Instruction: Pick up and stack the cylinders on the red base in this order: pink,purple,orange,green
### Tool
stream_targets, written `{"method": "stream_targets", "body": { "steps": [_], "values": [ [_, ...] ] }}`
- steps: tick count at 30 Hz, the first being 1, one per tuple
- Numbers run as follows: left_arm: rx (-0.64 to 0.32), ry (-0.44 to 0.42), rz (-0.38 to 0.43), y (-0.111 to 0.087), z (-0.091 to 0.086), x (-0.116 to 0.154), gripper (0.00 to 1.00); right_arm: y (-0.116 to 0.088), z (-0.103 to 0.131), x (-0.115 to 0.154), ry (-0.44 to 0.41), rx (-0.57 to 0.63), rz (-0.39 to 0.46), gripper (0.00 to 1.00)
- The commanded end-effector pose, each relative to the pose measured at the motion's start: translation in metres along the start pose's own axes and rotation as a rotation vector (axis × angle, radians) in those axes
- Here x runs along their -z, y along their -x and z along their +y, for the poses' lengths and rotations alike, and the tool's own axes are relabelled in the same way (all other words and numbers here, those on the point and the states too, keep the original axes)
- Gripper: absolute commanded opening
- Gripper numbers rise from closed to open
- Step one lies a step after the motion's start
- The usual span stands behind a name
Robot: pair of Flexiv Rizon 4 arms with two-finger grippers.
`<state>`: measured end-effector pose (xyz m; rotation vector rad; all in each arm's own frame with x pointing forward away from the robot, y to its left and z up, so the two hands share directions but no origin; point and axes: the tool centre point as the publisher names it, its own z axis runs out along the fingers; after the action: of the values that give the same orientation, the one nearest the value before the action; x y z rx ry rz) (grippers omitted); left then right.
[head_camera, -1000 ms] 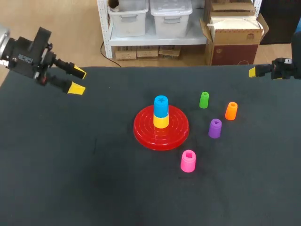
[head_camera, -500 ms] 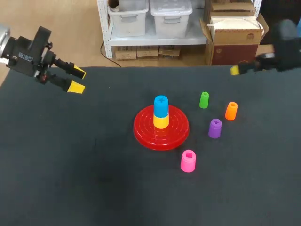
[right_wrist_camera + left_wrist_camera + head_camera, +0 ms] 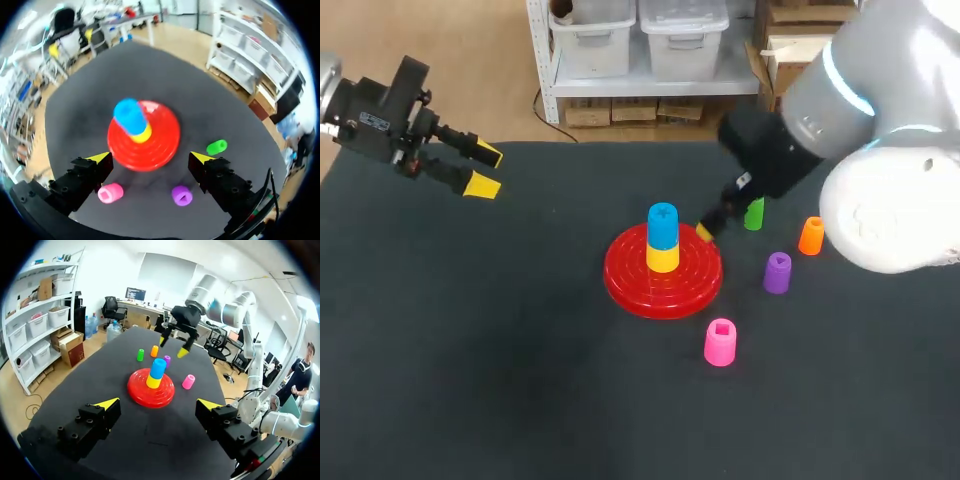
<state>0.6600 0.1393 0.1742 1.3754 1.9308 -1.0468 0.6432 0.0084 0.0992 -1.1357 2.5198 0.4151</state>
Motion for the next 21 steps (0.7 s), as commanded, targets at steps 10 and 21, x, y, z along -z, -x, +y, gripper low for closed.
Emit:
{"method": "stream_targets", "body": {
  "steps": [10,21],
  "values": [
    [-0.001,-0.006,0.0,-0.001,0.002,0.0,1.0,-0.038,0.036,0.015,0.001,0.457,0.59,1.0],
    [-0.001,-0.006,0.0,-0.001,0.002,0.0,1.0,-0.057,0.046,0.007,0.072,0.367,0.495,1.0]
  ]
}}
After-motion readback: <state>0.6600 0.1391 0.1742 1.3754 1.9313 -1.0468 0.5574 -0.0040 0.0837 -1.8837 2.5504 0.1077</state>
